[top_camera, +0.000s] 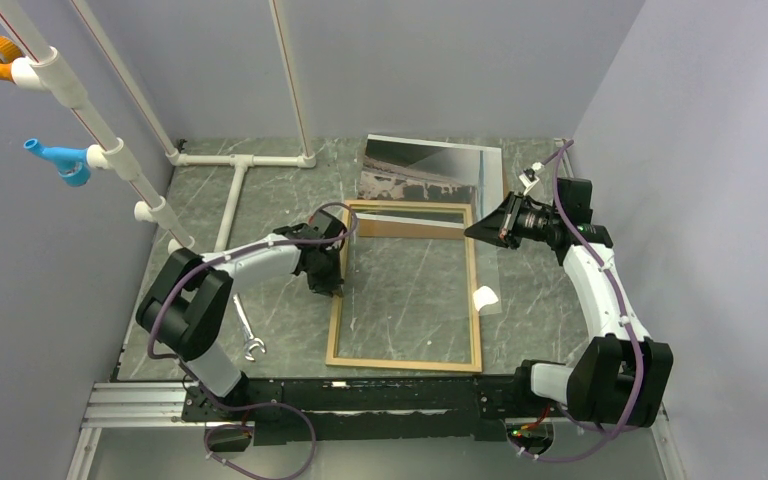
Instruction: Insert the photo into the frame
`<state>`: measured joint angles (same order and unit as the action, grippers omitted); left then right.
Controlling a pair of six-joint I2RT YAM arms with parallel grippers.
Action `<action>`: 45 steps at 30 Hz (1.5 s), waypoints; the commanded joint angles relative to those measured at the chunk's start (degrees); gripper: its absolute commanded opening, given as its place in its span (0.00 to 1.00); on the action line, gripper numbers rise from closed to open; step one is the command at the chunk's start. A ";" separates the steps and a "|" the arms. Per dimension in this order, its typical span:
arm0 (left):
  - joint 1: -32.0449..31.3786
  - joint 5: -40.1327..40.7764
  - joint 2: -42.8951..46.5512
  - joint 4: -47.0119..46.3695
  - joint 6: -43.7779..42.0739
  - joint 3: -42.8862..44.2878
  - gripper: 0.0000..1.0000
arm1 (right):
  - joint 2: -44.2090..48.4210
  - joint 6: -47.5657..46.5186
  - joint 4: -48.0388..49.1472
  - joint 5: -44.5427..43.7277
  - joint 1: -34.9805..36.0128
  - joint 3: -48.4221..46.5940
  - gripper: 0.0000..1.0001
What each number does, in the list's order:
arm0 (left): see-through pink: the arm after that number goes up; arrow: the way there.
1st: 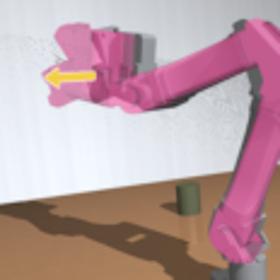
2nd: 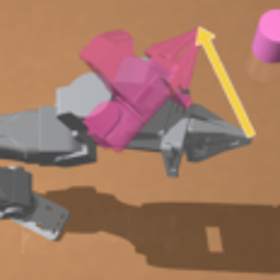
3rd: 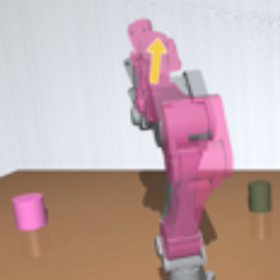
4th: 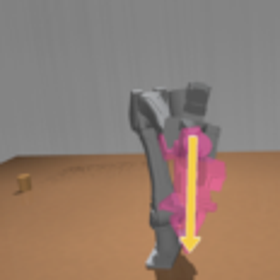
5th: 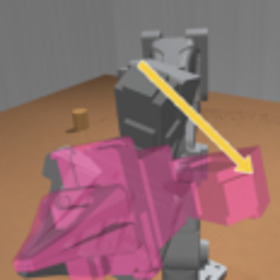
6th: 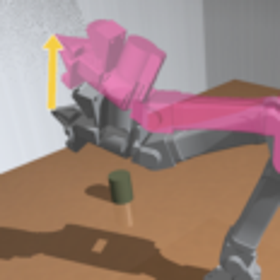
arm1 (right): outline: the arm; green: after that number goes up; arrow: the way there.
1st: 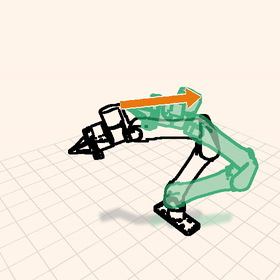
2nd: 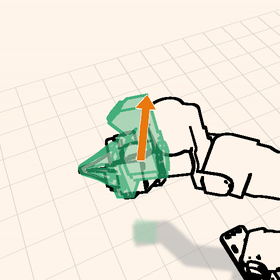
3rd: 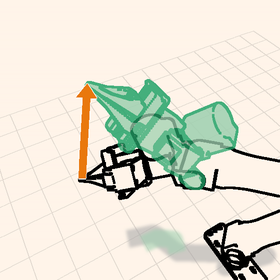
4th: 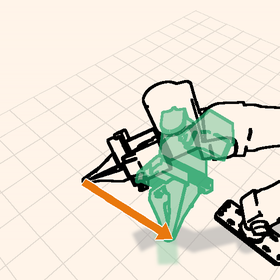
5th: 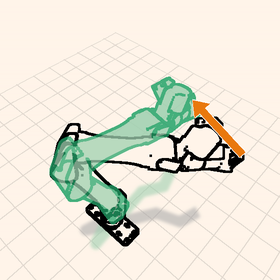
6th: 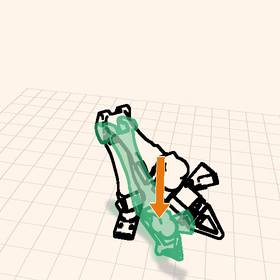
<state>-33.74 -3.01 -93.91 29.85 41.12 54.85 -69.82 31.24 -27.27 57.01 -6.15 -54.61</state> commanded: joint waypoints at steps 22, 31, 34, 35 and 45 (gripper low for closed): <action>9.31 -14.44 6.83 -7.77 -3.53 -2.79 0.67 | -2.86 -0.08 6.27 -1.16 4.69 0.18 0.00; 17.89 -21.17 9.33 -7.17 -7.68 -6.30 0.58 | -5.80 3.30 12.19 -3.93 12.12 -0.61 0.00; 18.44 -20.16 9.90 -6.29 -9.54 -7.97 0.55 | -5.81 5.10 14.85 -4.89 13.54 -0.01 0.00; 18.44 -20.15 9.92 -6.48 -9.83 -8.52 0.54 | -5.94 5.48 15.48 -5.13 13.86 0.21 0.00; 18.33 -21.59 8.78 -10.10 -9.71 -10.57 0.49 | -7.79 5.85 16.82 -4.92 14.79 0.26 0.00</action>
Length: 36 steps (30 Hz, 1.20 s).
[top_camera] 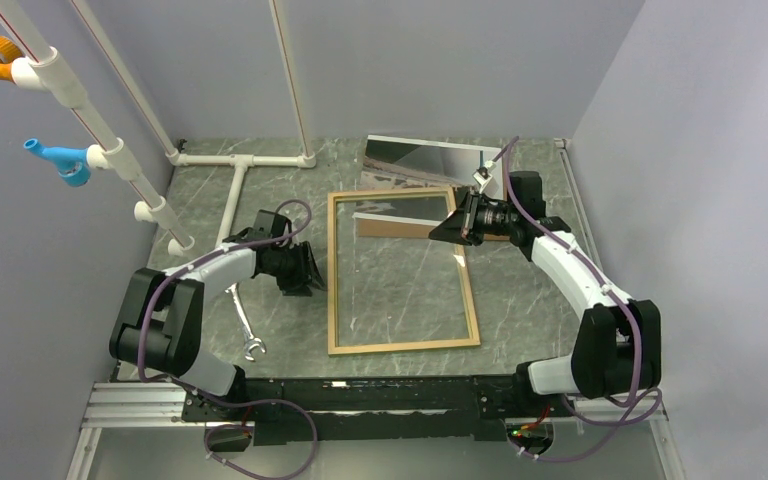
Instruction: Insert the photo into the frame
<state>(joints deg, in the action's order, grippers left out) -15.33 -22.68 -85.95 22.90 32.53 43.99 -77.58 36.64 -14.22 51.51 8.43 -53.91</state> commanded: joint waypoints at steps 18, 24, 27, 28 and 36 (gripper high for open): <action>-4.16 4.88 -3.38 1.08 -2.10 3.12 0.40 | -3.06 1.33 5.21 1.13 0.22 -0.92 0.00; -4.26 7.05 -3.78 2.90 -2.83 3.47 0.38 | -4.24 1.85 6.16 1.64 0.32 -1.18 0.00; -4.27 7.10 -4.09 2.78 -2.99 3.47 0.37 | -5.10 2.26 6.73 2.20 0.43 -1.45 0.00; -4.32 7.12 -4.32 2.84 -3.00 3.48 0.37 | -5.33 2.31 6.82 2.27 0.49 -1.53 0.00; -4.35 7.44 -4.54 2.67 -2.85 3.15 0.36 | -6.95 2.31 5.14 1.67 1.30 -1.55 0.00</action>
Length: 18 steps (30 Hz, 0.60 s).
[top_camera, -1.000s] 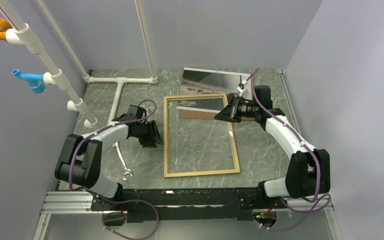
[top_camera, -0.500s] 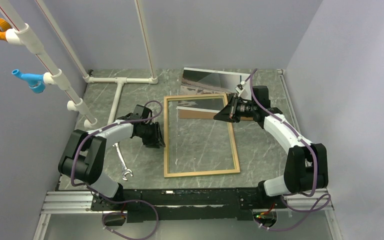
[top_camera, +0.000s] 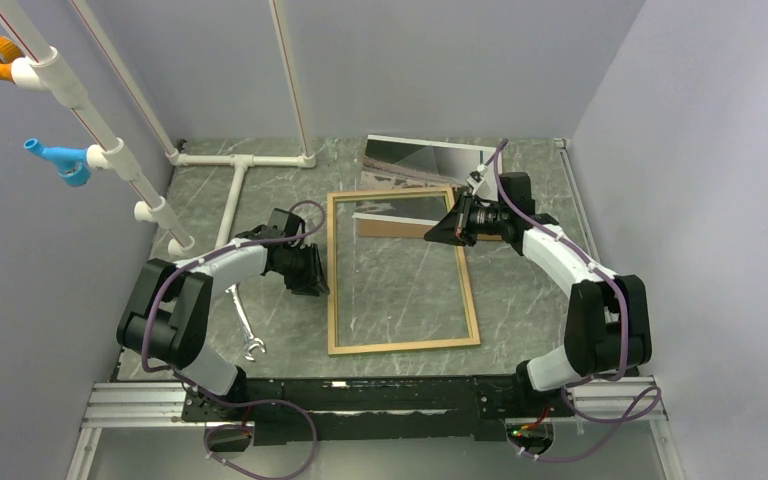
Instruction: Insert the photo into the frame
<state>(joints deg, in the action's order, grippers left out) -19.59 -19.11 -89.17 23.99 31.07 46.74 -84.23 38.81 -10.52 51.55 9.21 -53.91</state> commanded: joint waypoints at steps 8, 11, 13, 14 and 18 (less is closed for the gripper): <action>-0.17 4.43 -1.26 1.99 -1.47 0.41 0.36 | 2.50 -0.46 -2.25 -0.91 0.66 -0.43 0.00; -0.18 4.50 -1.12 1.94 -1.37 0.23 0.35 | 3.49 0.39 -2.18 -1.15 0.59 0.63 0.00; -0.18 4.60 -1.06 1.88 -1.38 0.04 0.35 | 4.14 0.64 -2.41 -1.27 0.63 1.23 0.00; -0.22 4.57 -0.99 1.92 -1.39 0.04 0.35 | 4.42 0.65 -2.62 -1.35 0.64 1.33 0.00; -0.27 4.78 -0.88 1.94 -1.38 -0.17 0.35 | 5.53 1.27 -2.89 -1.63 0.62 2.19 0.00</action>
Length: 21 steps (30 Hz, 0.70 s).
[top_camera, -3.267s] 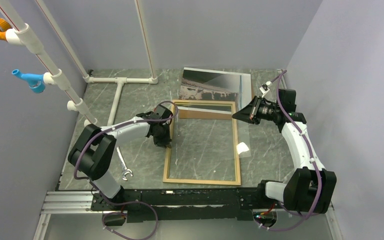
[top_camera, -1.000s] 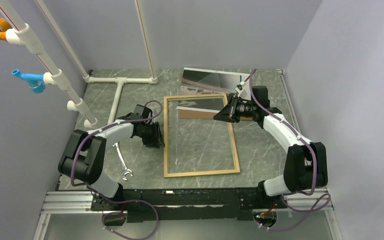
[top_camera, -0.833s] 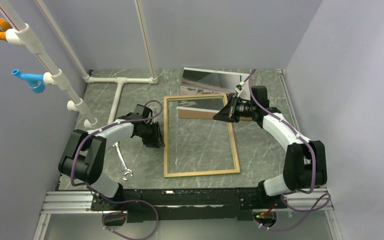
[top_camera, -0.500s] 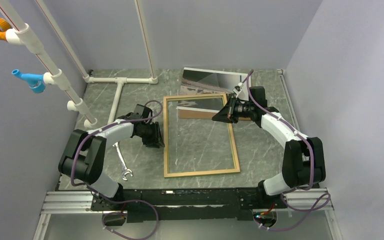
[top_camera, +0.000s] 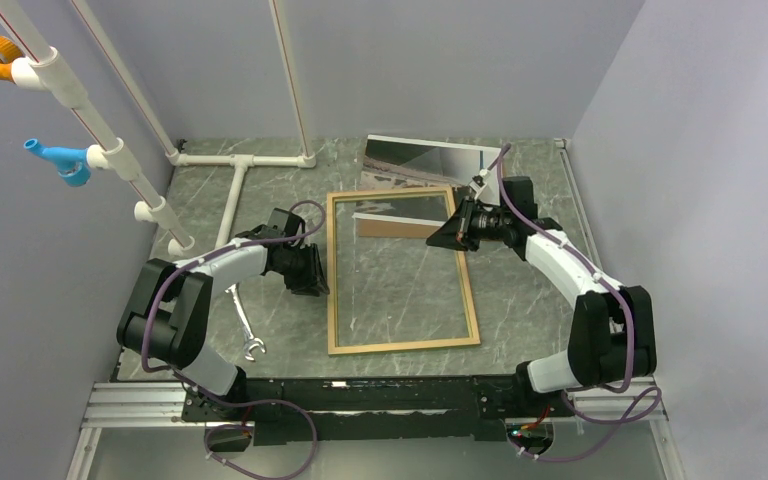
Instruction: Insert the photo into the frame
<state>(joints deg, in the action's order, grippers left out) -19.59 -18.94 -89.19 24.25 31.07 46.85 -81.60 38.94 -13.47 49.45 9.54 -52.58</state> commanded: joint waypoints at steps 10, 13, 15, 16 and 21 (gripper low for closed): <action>-0.36 4.90 -0.82 1.79 -1.47 -0.44 0.35 | 4.00 2.74 0.69 1.00 0.92 2.86 0.00; -0.44 5.13 -0.68 1.86 -1.55 -0.68 0.35 | 4.52 3.81 1.67 1.03 1.58 2.94 0.00; -0.44 5.12 -0.70 1.85 -1.55 -0.71 0.35 | 4.72 4.28 1.72 0.98 1.78 2.40 0.00; -0.43 5.09 -0.74 1.92 -1.62 -0.76 0.35 | 4.66 4.49 1.51 1.00 1.92 2.08 0.00; -0.55 5.18 -0.64 1.92 -1.68 -0.93 0.35 | 4.68 4.83 -1.12 0.78 2.27 0.21 0.00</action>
<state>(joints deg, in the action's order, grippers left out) -19.88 -18.74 -89.19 24.29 31.07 46.85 -78.61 42.39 -12.86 48.86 10.76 -50.00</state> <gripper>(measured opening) 0.351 0.009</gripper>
